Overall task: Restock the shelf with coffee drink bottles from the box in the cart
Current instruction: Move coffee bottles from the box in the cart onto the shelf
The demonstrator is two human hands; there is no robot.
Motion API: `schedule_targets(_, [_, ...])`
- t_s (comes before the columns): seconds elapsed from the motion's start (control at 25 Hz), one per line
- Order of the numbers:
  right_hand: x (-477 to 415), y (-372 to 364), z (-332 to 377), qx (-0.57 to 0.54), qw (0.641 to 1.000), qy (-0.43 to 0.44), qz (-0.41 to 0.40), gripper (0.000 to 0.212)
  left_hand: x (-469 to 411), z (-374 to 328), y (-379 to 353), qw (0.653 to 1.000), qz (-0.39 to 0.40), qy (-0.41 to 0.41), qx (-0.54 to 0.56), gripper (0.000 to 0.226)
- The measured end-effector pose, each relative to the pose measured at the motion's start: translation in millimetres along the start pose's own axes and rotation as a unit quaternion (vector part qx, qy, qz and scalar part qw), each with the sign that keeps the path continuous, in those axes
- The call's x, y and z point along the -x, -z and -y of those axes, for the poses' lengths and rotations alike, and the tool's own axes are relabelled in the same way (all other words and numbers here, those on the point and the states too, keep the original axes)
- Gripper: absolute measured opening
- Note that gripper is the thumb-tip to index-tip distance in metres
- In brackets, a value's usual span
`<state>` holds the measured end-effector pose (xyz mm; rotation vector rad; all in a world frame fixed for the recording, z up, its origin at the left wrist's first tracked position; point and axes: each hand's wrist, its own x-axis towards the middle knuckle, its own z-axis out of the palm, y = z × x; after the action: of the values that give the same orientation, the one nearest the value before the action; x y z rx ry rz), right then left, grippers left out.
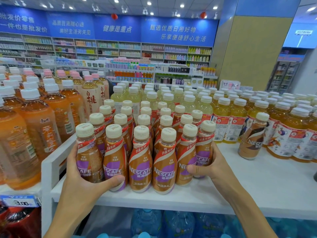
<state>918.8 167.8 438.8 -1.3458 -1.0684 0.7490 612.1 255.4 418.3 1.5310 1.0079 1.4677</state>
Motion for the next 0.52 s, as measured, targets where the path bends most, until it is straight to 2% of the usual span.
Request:
schedule_targets(0.16, [14.7,-8.2,10.7,-0.01,1.0,0.015,-0.024,0.098,4.0,0.1,-0.8,1.0,-0.004,-0.01,0.0,0.133])
schedule_targets(0.28, [34.8,-28.3,7.5,0.024,0.994,0.033,-0.099,0.115,9.3,0.1,-5.0,1.0,0.001,-0.031,0.003,0.136])
schedule_targets(0.52, [28.6,-47.8,-11.7,0.11,0.983,0.083,-0.124,0.118,12.2,-0.2,-12.9,0.999,-0.013,-0.04,-0.008,0.129])
